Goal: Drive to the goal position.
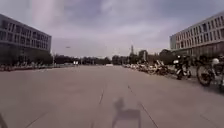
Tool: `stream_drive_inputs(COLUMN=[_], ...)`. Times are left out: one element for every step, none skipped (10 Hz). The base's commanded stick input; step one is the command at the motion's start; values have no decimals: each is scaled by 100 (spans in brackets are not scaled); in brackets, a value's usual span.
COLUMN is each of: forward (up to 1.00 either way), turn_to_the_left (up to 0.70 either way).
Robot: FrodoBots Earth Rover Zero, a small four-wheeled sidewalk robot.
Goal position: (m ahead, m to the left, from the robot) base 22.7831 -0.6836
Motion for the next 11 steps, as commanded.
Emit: stream_drive_inputs(forward=[100,100,100,100,100,100,100,100,100,100,100], turn_to_the_left=[0,0,0,40,34,0,0,0,36,34,0])
